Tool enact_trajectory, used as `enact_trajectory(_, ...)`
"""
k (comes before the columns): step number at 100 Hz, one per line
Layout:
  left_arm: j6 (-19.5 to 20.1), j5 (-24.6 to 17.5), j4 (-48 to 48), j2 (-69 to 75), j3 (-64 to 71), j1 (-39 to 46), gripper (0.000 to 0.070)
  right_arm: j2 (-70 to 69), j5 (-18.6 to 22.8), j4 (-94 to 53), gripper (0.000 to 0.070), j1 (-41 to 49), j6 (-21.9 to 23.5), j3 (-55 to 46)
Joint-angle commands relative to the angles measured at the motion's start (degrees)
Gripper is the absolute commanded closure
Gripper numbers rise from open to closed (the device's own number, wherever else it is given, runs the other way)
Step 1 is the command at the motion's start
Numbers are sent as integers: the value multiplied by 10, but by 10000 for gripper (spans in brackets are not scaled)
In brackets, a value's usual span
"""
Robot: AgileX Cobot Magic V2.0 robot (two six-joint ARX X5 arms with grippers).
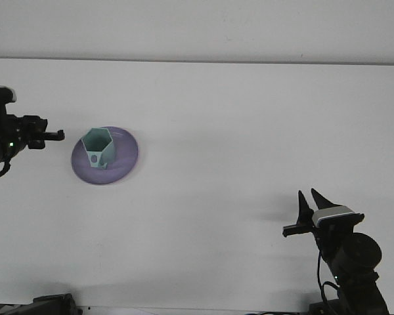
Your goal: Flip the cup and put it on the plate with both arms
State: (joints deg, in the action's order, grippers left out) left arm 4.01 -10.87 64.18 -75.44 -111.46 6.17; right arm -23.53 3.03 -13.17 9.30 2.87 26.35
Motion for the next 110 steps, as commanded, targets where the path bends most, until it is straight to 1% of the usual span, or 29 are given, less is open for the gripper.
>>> enact_trajectory(1, 19, -4, -26, 26, 33, 1, 688, 9, -1, 3, 700, 0, 8, 3)
enact_trajectory(11, 25, -4, -131, 118, 158, 1, 688, 37, -7, 1, 700, 0, 14, 3)
enact_trajectory(32, 21, -4, -397, 338, 495, 1, 688, 110, -47, -28, 700, 0, 16, 3)
enact_trajectory(45, 7, -4, -537, 457, 691, 1, 688, 132, -49, -28, 700, 0, 8, 3)
enact_trajectory(54, -20, -4, -607, 519, 793, 1, 688, 134, -49, -27, 700, 0, 3, 3)
enact_trajectory(63, -51, 4, -641, 560, 850, 1, 688, 134, -48, -28, 700, 0, 3, 3)
enact_trajectory(67, -58, 11, -643, 569, 860, 1, 688, 134, -48, -28, 700, 0, 3, 3)
enact_trajectory(73, -61, 23, -643, 574, 862, 1, 688, 134, -49, -28, 700, 0, 4, 3)
enact_trajectory(83, -69, 23, -648, 575, 861, 1, 685, 134, -44, -32, 700, 0, 7, 3)
enact_trajectory(110, -68, 23, -646, 577, 861, 1, 685, 134, -45, -31, 700, 0, 7, 3)
